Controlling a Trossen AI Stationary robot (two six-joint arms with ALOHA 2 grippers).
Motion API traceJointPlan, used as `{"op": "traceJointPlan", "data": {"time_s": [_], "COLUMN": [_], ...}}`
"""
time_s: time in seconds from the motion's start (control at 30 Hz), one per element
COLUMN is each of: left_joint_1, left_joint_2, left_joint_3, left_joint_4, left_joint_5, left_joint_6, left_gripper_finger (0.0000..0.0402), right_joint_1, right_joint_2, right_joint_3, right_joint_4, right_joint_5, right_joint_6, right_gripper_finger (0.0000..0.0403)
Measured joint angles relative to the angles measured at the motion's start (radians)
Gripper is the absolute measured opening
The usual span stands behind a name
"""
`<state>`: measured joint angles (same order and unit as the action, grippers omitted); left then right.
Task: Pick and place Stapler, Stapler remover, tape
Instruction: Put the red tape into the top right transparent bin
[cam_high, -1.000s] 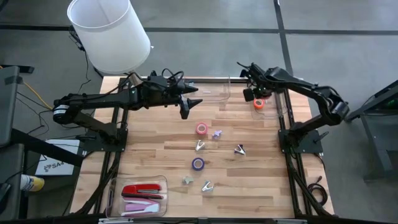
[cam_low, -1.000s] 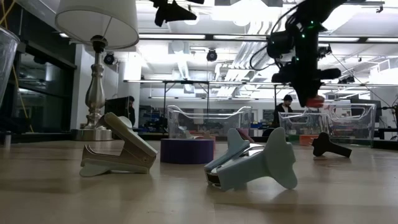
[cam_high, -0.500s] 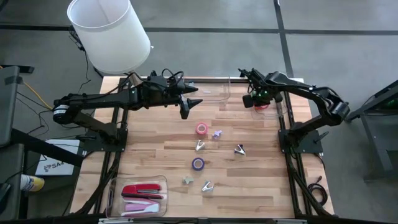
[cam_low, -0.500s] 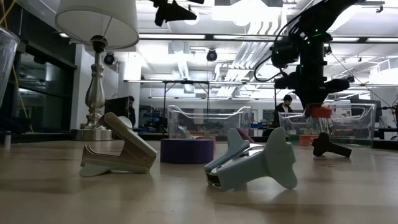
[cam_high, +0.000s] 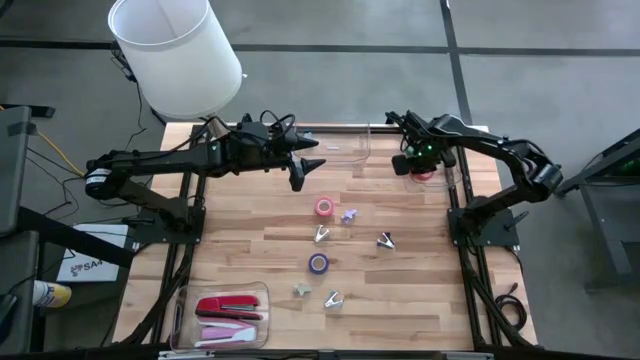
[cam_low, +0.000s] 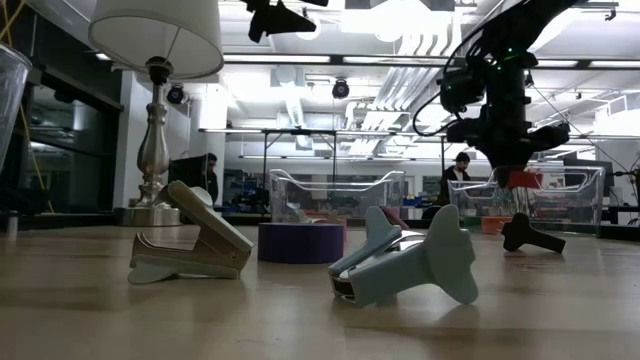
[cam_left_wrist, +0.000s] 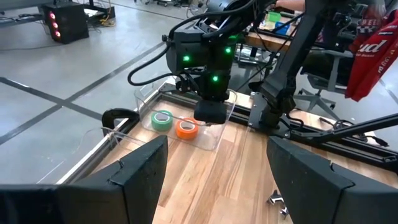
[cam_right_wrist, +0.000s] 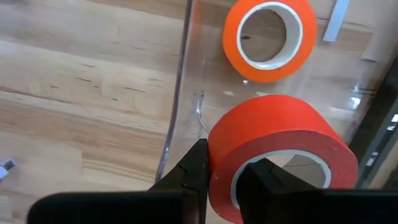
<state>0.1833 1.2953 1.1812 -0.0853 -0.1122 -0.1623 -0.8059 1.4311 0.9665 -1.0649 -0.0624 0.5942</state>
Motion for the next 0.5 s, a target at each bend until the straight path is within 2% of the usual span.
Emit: {"op": "traceJointPlan", "data": {"time_s": [0.17, 0.5], "left_joint_1": [0.000, 0.000], "left_joint_2": [0.000, 0.000], "left_joint_3": [0.000, 0.000], "left_joint_4": [0.000, 0.000], "left_joint_5": [-0.003, -0.003], "left_joint_6": [0.000, 0.000], "left_gripper_finger": [0.0271, 0.0271], "right_joint_1": [0.000, 0.001], "right_joint_2": [0.000, 0.000], "right_joint_3": [0.000, 0.000], "right_joint_4": [0.005, -0.022], "right_joint_5": [0.002, -0.024], "right_joint_6": [0.000, -0.019], "right_gripper_finger": [0.0039, 0.0056]}}
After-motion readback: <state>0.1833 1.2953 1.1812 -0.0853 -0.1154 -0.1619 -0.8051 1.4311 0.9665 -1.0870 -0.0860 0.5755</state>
